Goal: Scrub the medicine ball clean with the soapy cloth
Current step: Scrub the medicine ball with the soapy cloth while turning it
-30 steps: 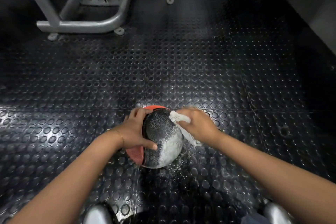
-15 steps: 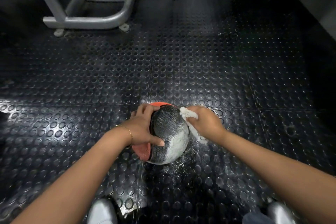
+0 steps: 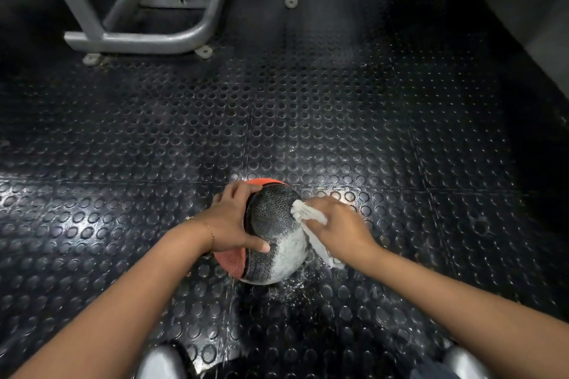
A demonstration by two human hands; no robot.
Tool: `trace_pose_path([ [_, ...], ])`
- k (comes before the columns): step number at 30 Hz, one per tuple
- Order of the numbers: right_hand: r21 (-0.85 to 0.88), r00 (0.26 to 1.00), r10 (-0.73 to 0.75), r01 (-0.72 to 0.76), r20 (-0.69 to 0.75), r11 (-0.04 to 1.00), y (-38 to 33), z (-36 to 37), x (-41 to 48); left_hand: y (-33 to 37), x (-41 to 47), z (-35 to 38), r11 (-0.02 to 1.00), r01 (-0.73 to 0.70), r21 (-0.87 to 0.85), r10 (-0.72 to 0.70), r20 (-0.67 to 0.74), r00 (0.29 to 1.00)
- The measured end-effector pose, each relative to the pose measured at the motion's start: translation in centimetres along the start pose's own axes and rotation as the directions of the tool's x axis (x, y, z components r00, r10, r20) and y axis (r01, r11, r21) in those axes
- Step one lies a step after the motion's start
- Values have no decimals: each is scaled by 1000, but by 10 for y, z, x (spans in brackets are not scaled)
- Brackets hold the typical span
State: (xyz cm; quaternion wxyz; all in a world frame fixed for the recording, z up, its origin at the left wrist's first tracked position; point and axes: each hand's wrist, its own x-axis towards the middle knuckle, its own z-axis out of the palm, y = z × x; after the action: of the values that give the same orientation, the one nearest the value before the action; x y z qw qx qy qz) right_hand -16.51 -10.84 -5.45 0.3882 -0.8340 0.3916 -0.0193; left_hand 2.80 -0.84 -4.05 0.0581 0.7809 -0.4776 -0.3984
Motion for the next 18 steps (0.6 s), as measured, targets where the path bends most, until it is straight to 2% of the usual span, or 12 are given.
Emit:
trace_pose_path([
  [6, 88, 991, 133, -129, -35, 988, 9, 1, 8, 9, -1, 3, 999, 10, 31, -10, -7, 1000],
  [10, 50, 999, 31, -30, -13, 998, 4, 3, -5, 8, 0, 3, 1000, 23, 11, -23, -10, 1000],
  [15, 125, 987, 150, -143, -51, 982, 12, 2, 9, 15, 4, 3, 999, 43, 4, -42, -21, 999],
  [18, 78, 995, 82, -78, -57, 994, 4, 2, 1, 12, 5, 0, 998, 54, -27, -54, -21, 998],
])
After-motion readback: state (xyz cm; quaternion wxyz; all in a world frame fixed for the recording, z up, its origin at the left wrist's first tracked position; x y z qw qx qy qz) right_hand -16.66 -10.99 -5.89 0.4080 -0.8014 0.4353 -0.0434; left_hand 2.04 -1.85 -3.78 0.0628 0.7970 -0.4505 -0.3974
